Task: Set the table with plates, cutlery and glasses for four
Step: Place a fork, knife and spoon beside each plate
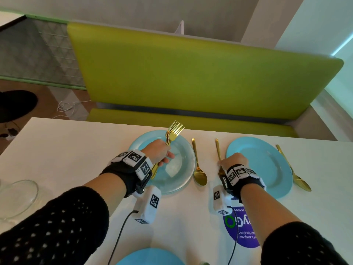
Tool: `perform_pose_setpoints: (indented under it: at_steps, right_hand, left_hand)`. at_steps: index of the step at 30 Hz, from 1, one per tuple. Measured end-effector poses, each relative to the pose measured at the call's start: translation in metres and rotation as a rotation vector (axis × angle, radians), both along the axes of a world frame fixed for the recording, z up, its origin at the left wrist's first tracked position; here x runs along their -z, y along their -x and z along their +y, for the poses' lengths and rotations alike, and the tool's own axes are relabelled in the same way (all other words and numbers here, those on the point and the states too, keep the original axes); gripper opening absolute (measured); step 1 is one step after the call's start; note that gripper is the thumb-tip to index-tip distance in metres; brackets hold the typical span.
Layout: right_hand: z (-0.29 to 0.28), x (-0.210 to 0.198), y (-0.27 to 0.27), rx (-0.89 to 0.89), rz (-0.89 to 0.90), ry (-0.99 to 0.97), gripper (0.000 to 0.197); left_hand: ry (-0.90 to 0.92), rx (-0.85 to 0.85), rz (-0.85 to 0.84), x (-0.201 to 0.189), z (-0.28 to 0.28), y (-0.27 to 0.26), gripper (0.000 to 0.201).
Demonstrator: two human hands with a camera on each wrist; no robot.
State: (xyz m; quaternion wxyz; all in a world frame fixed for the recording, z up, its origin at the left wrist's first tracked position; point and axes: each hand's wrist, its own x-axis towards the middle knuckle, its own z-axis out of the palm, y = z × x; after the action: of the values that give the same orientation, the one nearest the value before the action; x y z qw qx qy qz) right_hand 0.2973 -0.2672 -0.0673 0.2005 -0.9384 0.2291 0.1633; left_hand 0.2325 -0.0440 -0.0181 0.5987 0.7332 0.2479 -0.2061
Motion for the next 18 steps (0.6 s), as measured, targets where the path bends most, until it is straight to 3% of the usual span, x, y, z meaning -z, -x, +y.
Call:
perform_pose_setpoints:
  at_steps: [18]
  right_hand:
    - [-0.008,-0.012,-0.001,-0.034,-0.008,0.006,0.041]
  left_hand:
    - [-0.031,-0.008,-0.008,-0.007,-0.006,0.01,0.012]
